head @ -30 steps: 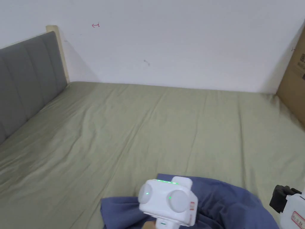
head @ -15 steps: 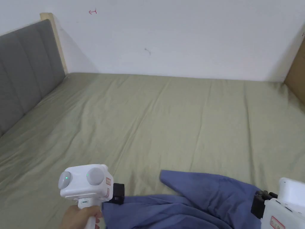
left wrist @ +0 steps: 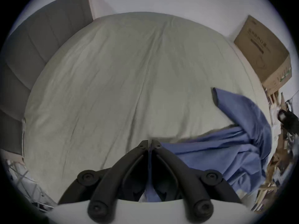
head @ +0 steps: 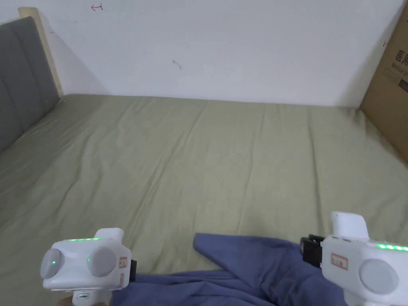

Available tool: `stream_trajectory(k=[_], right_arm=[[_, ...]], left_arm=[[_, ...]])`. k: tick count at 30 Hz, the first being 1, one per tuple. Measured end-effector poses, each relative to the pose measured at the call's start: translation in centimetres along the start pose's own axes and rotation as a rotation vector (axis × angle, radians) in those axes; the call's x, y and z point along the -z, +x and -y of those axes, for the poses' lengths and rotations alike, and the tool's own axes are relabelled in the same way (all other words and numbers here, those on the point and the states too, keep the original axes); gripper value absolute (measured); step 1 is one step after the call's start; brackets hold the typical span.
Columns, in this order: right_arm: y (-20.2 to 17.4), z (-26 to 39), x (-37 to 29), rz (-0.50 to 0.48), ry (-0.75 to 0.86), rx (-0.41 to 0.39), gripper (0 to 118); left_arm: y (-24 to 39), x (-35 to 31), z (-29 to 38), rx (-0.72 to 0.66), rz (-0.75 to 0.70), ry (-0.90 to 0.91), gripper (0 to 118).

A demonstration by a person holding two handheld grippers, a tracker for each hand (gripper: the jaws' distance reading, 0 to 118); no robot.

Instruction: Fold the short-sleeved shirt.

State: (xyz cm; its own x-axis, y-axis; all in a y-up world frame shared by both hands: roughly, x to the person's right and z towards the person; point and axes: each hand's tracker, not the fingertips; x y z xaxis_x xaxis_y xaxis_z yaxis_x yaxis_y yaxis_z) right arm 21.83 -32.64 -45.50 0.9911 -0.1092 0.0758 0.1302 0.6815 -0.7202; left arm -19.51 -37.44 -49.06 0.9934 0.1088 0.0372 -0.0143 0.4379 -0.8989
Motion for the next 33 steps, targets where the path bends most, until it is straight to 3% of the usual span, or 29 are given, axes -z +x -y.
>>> stream_trajectory(k=[2,3,5,7,8,9,11,12,13,14,15,17,20,26,33], right_arm=[[0.3,-2.3,4.0,-0.024,-0.134,-0.042,97],[0.3,-2.8,5.8,-0.051,-0.201,-0.070,106],[0.0,-3.2,9.0,0.005,-0.223,-0.081,106],[-0.3,-3.0,13.2,0.031,-0.314,-0.174,105],[-0.4,-2.6,14.8,0.048,-0.363,-0.198,102],[-0.6,-2.1,16.3,0.092,-0.399,-0.203,89],[-1.0,-1.8,16.4,0.079,-0.366,-0.167,87],[-1.2,-2.7,15.0,0.076,-0.368,-0.145,64],[-1.5,-3.1,13.9,0.039,-0.319,-0.172,32],[-1.4,-3.1,12.8,0.081,-0.292,-0.228,1],[-1.3,-2.9,12.5,0.160,-0.283,-0.302,1],[-0.3,-3.5,11.8,0.087,-0.315,-0.225,1],[1.0,-5.7,8.8,0.064,-0.227,-0.072,1],[3.1,-12.4,-1.8,0.137,-0.023,-0.061,1],[6.2,-18.8,-17.0,0.090,0.234,0.196,1]], left_arm=[[-0.2,-0.5,-0.2,0.005,-0.003,0.009,1],[-0.3,-0.7,-0.4,0.013,-0.001,0.012,1],[-0.2,-0.9,-0.6,0.017,0.007,0.019,1],[-0.6,-0.9,-0.9,0.002,0.020,0.022,1],[-0.5,-0.7,-1.0,-0.007,0.024,0.022,1],[-0.6,-0.5,-1.1,-0.016,0.029,0.018,1],[-0.8,-0.2,-1.1,-0.015,0.027,0.007,1],[-0.6,-0.2,-1.1,-0.006,0.024,0.004,1],[-0.6,-0.2,-1.1,-0.006,0.021,0.005,1],[-0.6,-0.3,-1.2,-0.006,0.023,0.005,1],[-0.7,-0.7,-1.3,-0.008,0.024,0.006,1],[-0.4,-1.9,-1.5,-0.007,0.029,0.025,1],[0.2,-4.5,-2.0,0.046,-0.001,0.087,1],[0.0,-12.1,-4.0,0.036,-0.043,0.259,1],[-0.4,-22.7,-8.6,0.061,-0.084,0.476,1]])
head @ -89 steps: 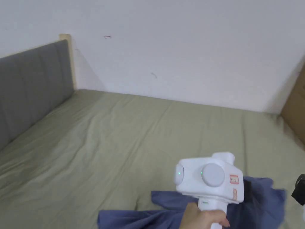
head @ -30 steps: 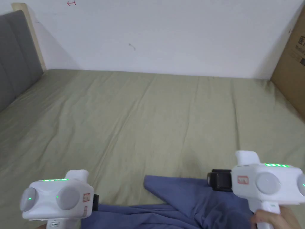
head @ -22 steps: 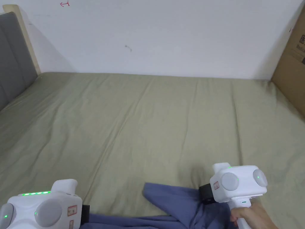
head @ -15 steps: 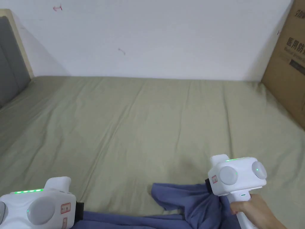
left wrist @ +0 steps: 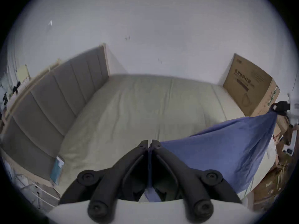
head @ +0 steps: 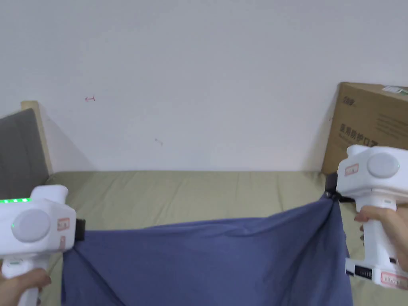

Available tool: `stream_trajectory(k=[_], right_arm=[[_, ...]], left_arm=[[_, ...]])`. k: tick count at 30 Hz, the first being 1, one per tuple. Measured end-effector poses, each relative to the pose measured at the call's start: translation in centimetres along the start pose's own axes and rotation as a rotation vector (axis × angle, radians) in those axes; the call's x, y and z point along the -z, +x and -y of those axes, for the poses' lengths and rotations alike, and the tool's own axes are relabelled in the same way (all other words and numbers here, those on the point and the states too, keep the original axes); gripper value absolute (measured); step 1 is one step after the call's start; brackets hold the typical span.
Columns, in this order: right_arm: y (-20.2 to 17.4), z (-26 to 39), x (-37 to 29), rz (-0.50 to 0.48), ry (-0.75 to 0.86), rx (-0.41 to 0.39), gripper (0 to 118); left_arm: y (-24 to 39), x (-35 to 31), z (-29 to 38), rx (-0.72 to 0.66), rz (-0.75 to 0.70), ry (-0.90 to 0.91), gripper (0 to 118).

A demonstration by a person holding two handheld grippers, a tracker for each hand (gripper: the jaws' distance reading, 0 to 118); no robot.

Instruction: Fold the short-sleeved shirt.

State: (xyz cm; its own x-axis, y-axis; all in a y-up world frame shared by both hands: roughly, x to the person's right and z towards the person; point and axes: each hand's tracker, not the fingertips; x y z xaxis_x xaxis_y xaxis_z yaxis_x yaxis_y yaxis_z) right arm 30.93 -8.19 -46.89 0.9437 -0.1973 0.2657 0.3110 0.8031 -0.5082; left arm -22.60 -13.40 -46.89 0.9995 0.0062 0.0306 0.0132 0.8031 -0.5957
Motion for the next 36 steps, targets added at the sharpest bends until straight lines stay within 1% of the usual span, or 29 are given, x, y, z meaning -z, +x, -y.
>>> stream_trajectory(k=[3,5,6,7,10,12,14,18,21,22,23,24,25,26,28,29,30,32,33,34,36], right_arm=[[0.4,-4.0,-3.4,0.039,0.084,0.047,1],[0.7,-6.8,-4.6,0.003,0.106,0.119,1],[0.6,-7.9,-5.1,-0.024,0.125,0.135,1],[0.3,-9.3,-5.6,-0.025,0.139,0.152,1],[-0.8,-12.7,-6.1,0.003,0.197,0.121,1],[-1.7,-14.6,-5.9,-0.010,0.217,0.122,1],[-3.1,-16.8,-4.9,0.004,0.222,0.102,1],[-5.2,-20.2,-3.0,0.026,0.259,0.072,1],[-5.8,-22.6,-1.9,0.038,0.277,0.062,1],[-5.9,-23.2,-1.8,0.035,0.292,0.078,1],[-6.1,-23.9,-1.7,0.023,0.299,0.066,1],[-6.2,-24.2,-1.6,0.020,0.318,0.046,1],[-6.3,-24.6,-1.5,0.045,0.328,0.028,1],[-6.4,-24.7,-1.4,0.052,0.341,0.016,1],[-6.2,-25.2,-1.0,0.030,0.343,0.027,1],[-6.2,-25.0,-1.0,0.008,0.355,0.047,1],[-6.3,-24.9,-0.7,0.013,0.355,0.047,1],[-6.6,-24.0,0.6,0.031,0.373,0.005,1],[-6.5,-23.4,1.5,0.056,0.356,-0.015,1],[-6.4,-22.6,2.9,0.064,0.325,-0.040,1],[-5.8,-20.9,5.8,0.054,0.274,-0.035,1]], left_arm=[[-0.1,-2.7,-4.8,0.003,-0.038,0.114,1],[-0.3,-4.5,-8.4,-0.029,-0.047,0.189,1],[-0.2,-5.2,-9.7,-0.057,-0.054,0.212,1],[0.0,-5.8,-11.1,-0.039,-0.055,0.252,1],[0.8,-6.2,-14.7,0.046,-0.121,0.293,1],[0.7,-5.5,-16.9,0.012,-0.113,0.293,1],[1.0,-4.7,-19.2,-0.054,-0.123,0.311,2],[1.8,-2.3,-23.3,0.003,-0.204,0.355,1],[1.5,-0.8,-26.5,-0.066,-0.181,0.373,1],[1.4,-0.6,-27.5,-0.110,-0.174,0.391,2],[1.3,-0.4,-28.3,-0.102,-0.172,0.396,1],[1.4,-0.4,-28.8,-0.125,-0.176,0.423,1],[1.6,-0.1,-29.4,-0.101,-0.180,0.430,1],[2.0,0.1,-29.7,-0.060,-0.209,0.457,1],[2.6,0.8,-30.1,-0.023,-0.262,0.465,1],[2.8,1.0,-30.0,-0.035,-0.252,0.476,1],[3.0,1.3,-29.9,-0.030,-0.253,0.492,1],[3.5,2.8,-28.7,-0.037,-0.274,0.507,1],[3.6,3.8,-28.0,-0.018,-0.279,0.505,1],[3.9,5.0,-27.1,0.032,-0.297,0.493,2],[4.2,8.4,-24.9,0.071,-0.335,0.446,1]])
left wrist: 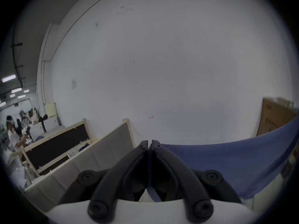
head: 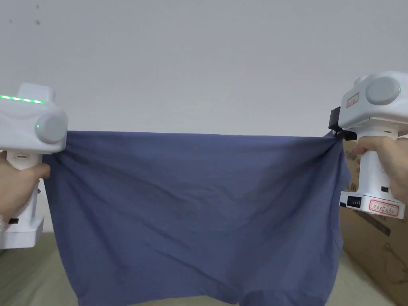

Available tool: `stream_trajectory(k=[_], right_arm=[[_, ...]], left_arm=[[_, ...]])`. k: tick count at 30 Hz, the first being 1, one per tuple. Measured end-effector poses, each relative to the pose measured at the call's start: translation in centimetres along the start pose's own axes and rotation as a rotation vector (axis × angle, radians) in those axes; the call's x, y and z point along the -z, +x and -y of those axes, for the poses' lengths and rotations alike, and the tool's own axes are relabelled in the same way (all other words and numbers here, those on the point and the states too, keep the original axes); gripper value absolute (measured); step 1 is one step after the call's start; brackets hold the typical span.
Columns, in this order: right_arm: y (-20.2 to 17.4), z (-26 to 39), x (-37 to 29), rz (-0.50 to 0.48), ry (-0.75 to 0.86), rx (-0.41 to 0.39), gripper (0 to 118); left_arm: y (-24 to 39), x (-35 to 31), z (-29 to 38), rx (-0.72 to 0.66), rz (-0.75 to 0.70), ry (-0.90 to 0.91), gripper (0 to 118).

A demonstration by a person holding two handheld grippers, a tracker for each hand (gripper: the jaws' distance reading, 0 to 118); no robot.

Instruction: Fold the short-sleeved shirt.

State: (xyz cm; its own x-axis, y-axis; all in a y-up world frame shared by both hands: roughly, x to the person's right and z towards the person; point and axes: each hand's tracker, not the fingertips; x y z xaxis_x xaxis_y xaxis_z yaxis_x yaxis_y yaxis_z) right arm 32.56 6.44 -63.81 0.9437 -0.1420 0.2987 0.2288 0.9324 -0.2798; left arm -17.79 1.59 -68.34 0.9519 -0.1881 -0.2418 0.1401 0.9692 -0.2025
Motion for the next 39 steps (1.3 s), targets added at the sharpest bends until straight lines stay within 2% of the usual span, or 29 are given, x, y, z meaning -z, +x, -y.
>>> stream_trajectory(k=[4,8,11,15,17,19,22,23,25,28,34,37,39], right_arm=[[0.8,7.6,6.7,0.027,-0.157,0.002,1],[1.4,17.3,13.3,0.083,-0.345,-0.054,1],[2.2,24.6,16.8,0.109,-0.465,-0.057,1],[4.4,32.5,18.9,0.147,-0.634,-0.067,1],[6.4,35.1,19.4,0.145,-0.649,-0.037,1],[6.8,36.5,18.8,0.120,-0.673,-0.031,1],[7.1,37.0,15.9,0.112,-0.670,-0.056,1],[7.5,37.0,14.6,0.105,-0.666,-0.049,1],[8.5,37.3,11.0,0.083,-0.630,0.017,1],[10.1,39.1,5.1,0.074,-0.626,0.014,1],[13.4,44.7,-9.3,0.082,-0.636,0.048,1],[14.7,47.9,-14.9,0.087,-0.672,0.090,1],[15.1,49.6,-17.3,0.092,-0.692,0.081,1]], left_arm=[[2.6,4.7,8.9,-0.020,0.037,-0.188,1],[6.6,8.9,19.8,0.072,0.030,-0.390,2],[8.9,11.3,27.8,0.105,0.030,-0.505,1],[9.8,12.8,35.2,0.170,0.066,-0.646,1],[9.5,12.5,37.2,0.169,0.071,-0.648,1],[9.0,11.5,38.2,0.171,0.074,-0.657,1],[7.4,9.4,38.0,0.171,0.092,-0.650,1],[6.7,7.6,37.5,0.171,0.100,-0.648,1],[5.0,4.9,36.8,0.136,0.112,-0.624,1],[2.0,-1.1,36.8,0.090,0.133,-0.609,1],[-3.7,-14.5,40.0,0.135,0.170,-0.624,1],[-6.1,-20.3,42.5,0.093,0.179,-0.663,1],[-7.1,-22.8,44.4,0.111,0.170,-0.702,1]])
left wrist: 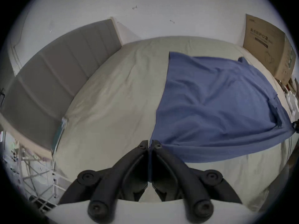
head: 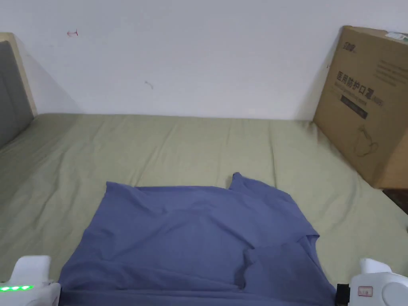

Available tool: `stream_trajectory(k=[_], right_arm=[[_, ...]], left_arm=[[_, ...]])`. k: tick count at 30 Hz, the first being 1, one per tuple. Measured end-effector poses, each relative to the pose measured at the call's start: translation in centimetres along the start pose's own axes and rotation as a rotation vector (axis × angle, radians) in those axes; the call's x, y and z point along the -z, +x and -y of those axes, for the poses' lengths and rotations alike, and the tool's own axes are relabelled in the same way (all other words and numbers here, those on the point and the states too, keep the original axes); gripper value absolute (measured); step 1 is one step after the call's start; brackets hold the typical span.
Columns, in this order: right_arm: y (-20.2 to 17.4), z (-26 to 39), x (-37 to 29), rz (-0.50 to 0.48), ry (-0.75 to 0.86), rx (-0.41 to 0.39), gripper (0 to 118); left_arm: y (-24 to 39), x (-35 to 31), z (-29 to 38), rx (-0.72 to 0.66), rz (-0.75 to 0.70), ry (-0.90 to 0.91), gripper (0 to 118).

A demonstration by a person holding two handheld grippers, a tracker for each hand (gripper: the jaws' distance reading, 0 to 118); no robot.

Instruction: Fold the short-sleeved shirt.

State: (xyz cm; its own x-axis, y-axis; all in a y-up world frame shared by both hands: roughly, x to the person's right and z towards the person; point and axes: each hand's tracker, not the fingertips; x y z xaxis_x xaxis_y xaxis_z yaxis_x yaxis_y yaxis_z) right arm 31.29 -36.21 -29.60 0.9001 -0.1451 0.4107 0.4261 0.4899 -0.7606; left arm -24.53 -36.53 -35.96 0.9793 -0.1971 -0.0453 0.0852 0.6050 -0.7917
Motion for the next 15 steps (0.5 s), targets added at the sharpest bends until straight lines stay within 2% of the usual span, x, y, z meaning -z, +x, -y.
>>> stream_trajectory(k=[5,8,10,11,12,13,14,15], right_arm=[[2.1,4.3,-1.6,-0.003,-0.001,0.002,1],[2.7,5.1,-1.4,-0.017,0.002,0.047,1],[2.5,5.4,-1.4,-0.020,0.017,0.059,2],[2.3,5.4,-1.3,-0.017,0.024,0.054,5],[2.1,5.4,-1.4,-0.006,0.029,0.046,18],[2.0,5.4,-1.5,0.023,0.028,0.025,39],[1.9,5.4,-1.8,0.034,0.033,0.004,64],[1.8,5.6,-2.2,0.030,0.039,0.000,85]], left_arm=[[-0.9,-1.9,5.7,-0.020,0.030,-0.050,1],[-0.9,-1.9,5.5,-0.045,0.047,-0.051,2],[-1.1,-2.1,5.0,-0.052,0.053,-0.052,7],[-1.2,-2.3,4.8,-0.051,0.057,-0.049,18],[-1.2,-2.4,4.6,-0.052,0.056,-0.044,48],[-1.5,-2.8,4.5,-0.051,0.071,-0.036,78],[-1.8,-3.2,4.5,-0.048,0.095,-0.031,101],[-2.0,-3.9,4.6,-0.048,0.113,-0.017,110]])
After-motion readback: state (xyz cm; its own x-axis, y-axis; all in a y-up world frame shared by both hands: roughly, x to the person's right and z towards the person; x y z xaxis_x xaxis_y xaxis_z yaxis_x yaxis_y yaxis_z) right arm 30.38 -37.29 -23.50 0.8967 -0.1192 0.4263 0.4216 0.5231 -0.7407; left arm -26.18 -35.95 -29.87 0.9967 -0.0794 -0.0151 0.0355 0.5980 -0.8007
